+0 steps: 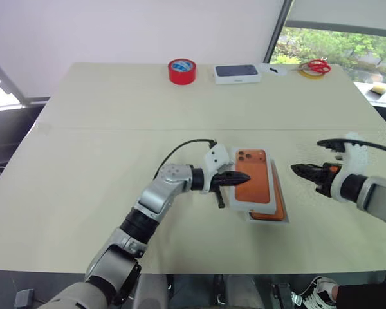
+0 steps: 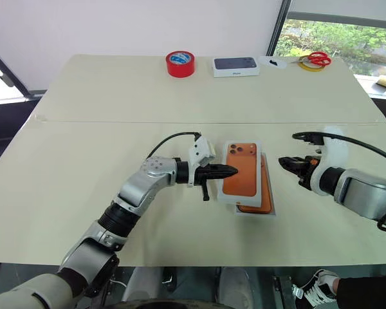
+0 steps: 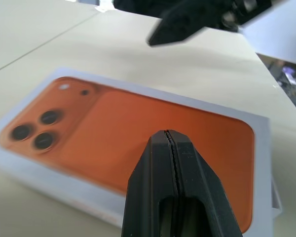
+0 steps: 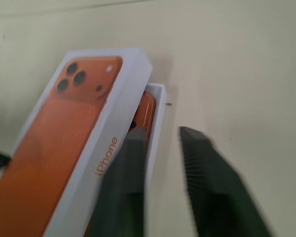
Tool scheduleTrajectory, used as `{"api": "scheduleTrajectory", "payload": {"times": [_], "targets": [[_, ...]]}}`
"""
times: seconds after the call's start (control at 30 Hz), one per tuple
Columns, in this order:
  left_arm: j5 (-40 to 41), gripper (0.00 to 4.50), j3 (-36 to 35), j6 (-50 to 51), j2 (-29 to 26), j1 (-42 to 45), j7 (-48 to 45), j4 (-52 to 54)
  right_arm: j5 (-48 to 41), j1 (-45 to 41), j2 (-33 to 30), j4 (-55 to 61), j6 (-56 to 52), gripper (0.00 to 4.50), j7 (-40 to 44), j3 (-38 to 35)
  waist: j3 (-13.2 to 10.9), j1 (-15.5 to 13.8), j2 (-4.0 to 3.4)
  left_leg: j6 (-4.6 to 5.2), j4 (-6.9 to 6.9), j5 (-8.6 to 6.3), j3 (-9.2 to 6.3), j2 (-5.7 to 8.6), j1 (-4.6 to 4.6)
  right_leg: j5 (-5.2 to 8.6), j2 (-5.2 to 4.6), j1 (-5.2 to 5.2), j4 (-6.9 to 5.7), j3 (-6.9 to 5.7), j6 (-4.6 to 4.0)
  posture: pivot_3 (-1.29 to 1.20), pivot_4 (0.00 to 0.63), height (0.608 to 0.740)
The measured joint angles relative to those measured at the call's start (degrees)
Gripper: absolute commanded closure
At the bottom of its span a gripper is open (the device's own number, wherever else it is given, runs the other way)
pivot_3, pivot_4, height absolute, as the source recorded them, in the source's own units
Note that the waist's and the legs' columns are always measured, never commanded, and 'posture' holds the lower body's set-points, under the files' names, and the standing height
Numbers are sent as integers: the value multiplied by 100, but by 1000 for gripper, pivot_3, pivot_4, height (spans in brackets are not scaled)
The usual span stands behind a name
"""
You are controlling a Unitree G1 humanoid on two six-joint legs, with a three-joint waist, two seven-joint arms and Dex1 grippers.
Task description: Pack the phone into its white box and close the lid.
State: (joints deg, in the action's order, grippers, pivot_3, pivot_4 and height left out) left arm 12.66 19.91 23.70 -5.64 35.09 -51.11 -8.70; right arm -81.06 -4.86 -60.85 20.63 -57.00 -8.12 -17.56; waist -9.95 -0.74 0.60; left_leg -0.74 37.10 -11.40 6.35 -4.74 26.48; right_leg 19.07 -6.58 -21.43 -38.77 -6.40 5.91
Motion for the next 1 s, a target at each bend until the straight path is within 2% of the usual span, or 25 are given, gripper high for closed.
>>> {"api": "scheduleTrajectory", "payload": {"times": [0.13, 0.37, 0.67, 1.0], "targets": [[163, 4500, -407, 650, -275, 148, 227, 40, 1352, 34, -203, 472, 113, 4443, 434, 529, -1, 2, 1, 0, 0, 0, -3, 1, 0, 0, -1, -1, 0, -1, 0, 0, 150, 730], [139, 4500, -525, 1094, -679, 169, 377, 60, 2647, -52, 153, 595, 171, 4443, 960, 1084, -2, -12, 2, -1, 1, 0, -1, 2, 1, 0, -2, 1, 1, -1, 1, 0, 150, 730], [-306, 4500, 208, 843, -350, 382, 321, -346, 3461, -445, 615, 691, -6, 4443, 1379, 1348, -2, -6, 2, -2, 0, 1, -1, 2, 1, 0, -1, 1, 3, -2, 1, 0, 150, 730], [-340, 4500, 390, 806, -159, 450, 50, -348, 3900, -198, 650, 1007, -400, 4443, 1777, 1056, -2, -8, 2, -1, 1, 0, -1, 3, 1, 0, -4, 3, 3, -2, 0, 0, 150, 730]]}}
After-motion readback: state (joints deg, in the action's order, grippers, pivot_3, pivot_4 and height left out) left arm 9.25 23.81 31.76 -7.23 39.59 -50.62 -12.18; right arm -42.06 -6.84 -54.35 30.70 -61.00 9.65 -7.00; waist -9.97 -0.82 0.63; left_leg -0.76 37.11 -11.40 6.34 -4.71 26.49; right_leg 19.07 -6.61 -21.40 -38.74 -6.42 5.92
